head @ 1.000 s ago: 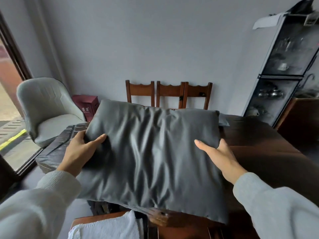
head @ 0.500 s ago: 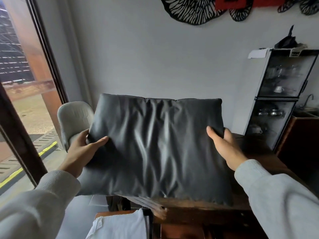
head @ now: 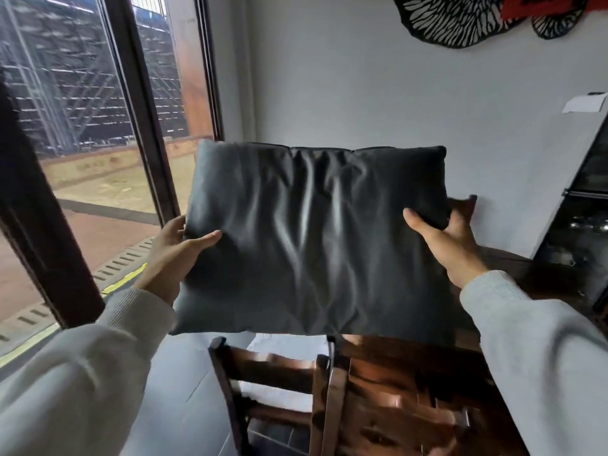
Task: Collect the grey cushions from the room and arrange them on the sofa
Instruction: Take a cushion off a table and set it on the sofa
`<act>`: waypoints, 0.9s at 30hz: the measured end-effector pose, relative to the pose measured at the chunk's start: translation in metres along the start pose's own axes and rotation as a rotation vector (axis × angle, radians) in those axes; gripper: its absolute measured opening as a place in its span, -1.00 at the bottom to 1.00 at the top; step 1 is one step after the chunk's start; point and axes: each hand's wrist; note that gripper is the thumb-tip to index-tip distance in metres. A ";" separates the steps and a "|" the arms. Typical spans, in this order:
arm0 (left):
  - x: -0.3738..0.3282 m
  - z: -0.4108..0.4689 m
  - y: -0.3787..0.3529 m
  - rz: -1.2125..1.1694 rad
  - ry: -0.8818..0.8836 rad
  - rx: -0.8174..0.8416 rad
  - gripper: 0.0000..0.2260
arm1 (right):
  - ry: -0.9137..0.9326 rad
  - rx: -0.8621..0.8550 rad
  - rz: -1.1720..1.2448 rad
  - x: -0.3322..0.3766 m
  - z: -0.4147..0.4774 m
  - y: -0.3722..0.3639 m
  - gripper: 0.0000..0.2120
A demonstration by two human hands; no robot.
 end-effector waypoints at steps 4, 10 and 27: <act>-0.015 -0.082 0.082 0.006 0.036 -0.107 -0.63 | 0.037 0.068 0.009 0.024 -0.074 -0.025 -0.32; -0.042 -0.191 0.205 0.033 0.050 -0.284 -0.75 | 0.064 0.260 0.064 0.072 -0.167 -0.082 -0.26; -0.150 -0.536 0.378 0.075 -0.057 -1.074 -0.72 | 0.246 1.008 0.349 0.211 -0.396 -0.260 -0.22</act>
Point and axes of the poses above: each hand's wrist, its own z-axis towards the middle knuckle, its own y-axis out of the back of the hand, x = y × z, and after that the axes turned 8 degrees about -z, right-handed
